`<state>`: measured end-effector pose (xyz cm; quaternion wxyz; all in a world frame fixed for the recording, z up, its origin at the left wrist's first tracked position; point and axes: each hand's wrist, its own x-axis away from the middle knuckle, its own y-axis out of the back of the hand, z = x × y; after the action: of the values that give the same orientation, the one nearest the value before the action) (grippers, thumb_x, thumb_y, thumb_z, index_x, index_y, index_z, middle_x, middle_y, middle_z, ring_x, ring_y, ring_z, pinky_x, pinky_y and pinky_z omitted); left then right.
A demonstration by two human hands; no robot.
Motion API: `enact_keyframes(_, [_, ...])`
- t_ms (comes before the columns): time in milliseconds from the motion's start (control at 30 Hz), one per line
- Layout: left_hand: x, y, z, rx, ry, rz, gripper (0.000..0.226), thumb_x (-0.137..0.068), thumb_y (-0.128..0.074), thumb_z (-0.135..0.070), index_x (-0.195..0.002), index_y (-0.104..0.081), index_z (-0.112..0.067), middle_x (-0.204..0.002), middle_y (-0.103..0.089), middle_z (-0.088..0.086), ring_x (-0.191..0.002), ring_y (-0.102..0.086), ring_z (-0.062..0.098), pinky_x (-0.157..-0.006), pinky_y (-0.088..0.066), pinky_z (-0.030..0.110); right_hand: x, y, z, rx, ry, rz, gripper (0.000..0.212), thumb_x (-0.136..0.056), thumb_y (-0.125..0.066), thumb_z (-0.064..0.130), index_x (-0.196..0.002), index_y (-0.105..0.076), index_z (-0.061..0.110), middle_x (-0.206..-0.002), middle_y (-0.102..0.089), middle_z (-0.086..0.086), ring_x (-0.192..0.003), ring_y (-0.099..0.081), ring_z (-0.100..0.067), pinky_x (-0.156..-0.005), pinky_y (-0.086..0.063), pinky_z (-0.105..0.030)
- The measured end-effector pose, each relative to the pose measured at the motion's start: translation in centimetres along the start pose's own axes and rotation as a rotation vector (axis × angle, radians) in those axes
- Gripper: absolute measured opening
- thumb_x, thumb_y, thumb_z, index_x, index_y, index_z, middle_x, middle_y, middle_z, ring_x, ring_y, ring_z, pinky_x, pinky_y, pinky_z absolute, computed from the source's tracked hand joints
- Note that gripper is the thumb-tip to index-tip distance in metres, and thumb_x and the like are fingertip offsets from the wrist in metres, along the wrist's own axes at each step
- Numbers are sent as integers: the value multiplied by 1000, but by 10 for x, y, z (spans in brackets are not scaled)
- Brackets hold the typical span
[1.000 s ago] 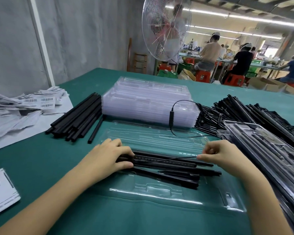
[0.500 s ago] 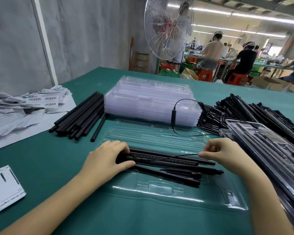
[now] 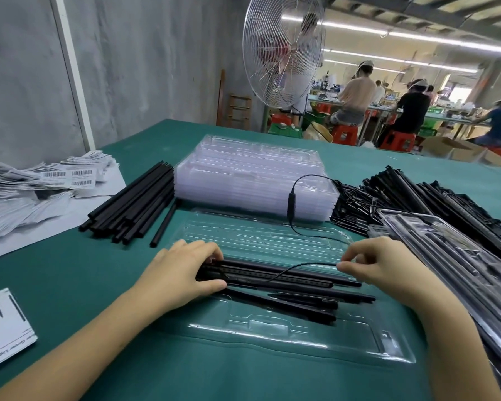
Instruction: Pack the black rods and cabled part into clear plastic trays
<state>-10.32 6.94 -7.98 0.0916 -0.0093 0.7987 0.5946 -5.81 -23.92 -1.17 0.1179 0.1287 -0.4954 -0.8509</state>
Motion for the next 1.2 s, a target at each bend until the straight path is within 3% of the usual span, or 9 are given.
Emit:
enact_keyframes(133, [-3,-1,-3,-69,-146,-14,37,-89,-52,-55,-124,-43,-48,-111,-48,-25,-104,-38,2,-92,-34,24,2,5,11,89,26,6,22,-78,-73,28,-57,-66,28,-47,-42,7,-42,-34,-4,-47,-30,-18])
enact_keyframes(233, [-1,-5,-6,61,-253,32,36,-94,-54,-37,-128,-45,-48,-119,-42,-26,-112,-37,-5,-95,-39,21,1,9,13,246,-62,81,28,-77,-74,30,-53,-60,30,-51,-49,10,-51,-48,-3,-52,-41,-19])
enact_keyframes(367, [3,-6,-1,132,-304,-8,20,-94,-57,-30,-110,-55,-41,-106,-47,-28,-100,-43,-11,-86,-45,20,-3,3,4,271,-180,224,25,-77,-75,26,-55,-61,26,-55,-57,9,-52,-54,-5,-49,-44,-17])
enact_keyframes(633, [2,-11,0,114,-318,0,23,-97,-52,-30,-114,-67,-33,-111,-55,-24,-103,-47,-7,-82,-28,-2,-10,-15,-5,336,-297,296,25,-77,-71,25,-57,-58,19,-45,-54,7,-42,-48,-6,-44,-37,-14])
enact_keyframes(833, [1,-3,-3,17,-326,38,28,-98,-46,-35,-120,-63,-39,-116,-54,-25,-106,-46,-3,-85,-42,19,-3,-11,-5,363,-340,288,31,-77,-73,38,-62,-54,19,-52,-56,6,-45,-52,-9,-47,-40,-17])
enact_keyframes(933, [0,-2,-4,-21,-340,33,29,-98,-45,-35,-119,-63,-39,-116,-55,-24,-104,-47,-1,-84,-41,18,7,2,-6,475,-327,279,42,-69,-73,55,-51,-57,21,-44,-54,11,-55,-54,-3,-57,-36,-21])
enact_keyframes(1000, [-1,-2,-4,-26,-343,34,29,-97,-45,-34,-119,-63,-39,-115,-56,-24,-103,-47,-1,-83,-40,16,15,13,-6,519,-335,314,39,-69,-73,55,-56,-57,22,-54,-59,11,-57,-51,-1,-61,-36,-23])
enact_keyframes(1100, [-3,-4,-5,-42,-348,23,28,-96,-44,-34,-116,-64,-40,-113,-56,-24,-100,-46,0,-79,-34,11,27,30,-9,391,-372,434,24,-75,-72,37,-61,-63,19,-61,-69,5,-48,-53,0,-53,-41,-16])
enact_keyframes(1200, [-6,-3,-7,-70,-349,26,28,-96,-44,-35,-115,-64,-39,-110,-56,-22,-99,-46,1,-76,-29,11,37,38,-4,82,-308,453,25,-82,-70,24,-60,-62,15,-52,-64,-2,-43,-54,-12,-47,-43,-21])
